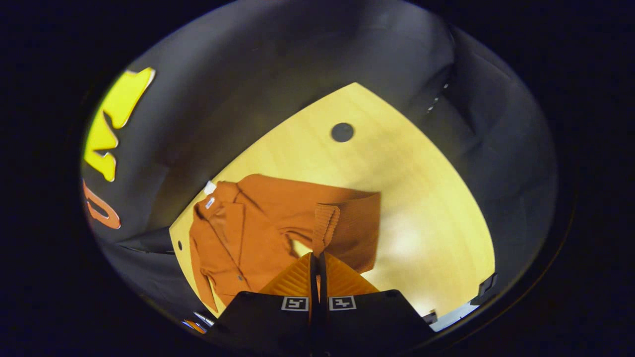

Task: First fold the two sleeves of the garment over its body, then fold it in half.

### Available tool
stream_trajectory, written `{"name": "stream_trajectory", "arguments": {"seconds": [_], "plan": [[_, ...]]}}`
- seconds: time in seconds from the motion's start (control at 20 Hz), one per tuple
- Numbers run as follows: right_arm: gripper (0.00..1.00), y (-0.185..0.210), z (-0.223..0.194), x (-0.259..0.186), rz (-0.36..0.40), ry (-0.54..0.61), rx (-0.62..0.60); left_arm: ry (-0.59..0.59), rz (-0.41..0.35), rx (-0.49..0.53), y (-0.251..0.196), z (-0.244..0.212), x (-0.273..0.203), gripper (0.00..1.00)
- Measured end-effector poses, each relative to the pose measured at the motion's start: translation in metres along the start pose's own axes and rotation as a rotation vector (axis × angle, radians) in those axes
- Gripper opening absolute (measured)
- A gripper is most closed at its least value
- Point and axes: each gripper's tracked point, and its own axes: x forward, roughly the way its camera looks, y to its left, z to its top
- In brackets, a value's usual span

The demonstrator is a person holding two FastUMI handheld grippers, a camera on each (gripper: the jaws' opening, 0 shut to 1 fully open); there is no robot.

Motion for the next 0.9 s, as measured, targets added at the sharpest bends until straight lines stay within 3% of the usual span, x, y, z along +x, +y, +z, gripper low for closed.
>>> {"name": "stream_trajectory", "arguments": {"seconds": [0.3, 0.6, 0.9], "plan": [[0.0, 0.146, -0.041, 0.036, 0.078, 0.043, -0.178, 0.011, 0.052, 0.039, 0.058, -0.013, 0.007, 0.99], [0.0, 0.291, -0.108, 0.097, 0.157, 0.115, -0.375, 0.065, 0.081, -0.006, 0.105, -0.035, 0.017, 0.99], [0.0, 0.377, -0.167, 0.145, 0.178, 0.163, -0.54, 0.128, 0.129, -0.047, 0.138, -0.061, 0.026, 0.99]]}}
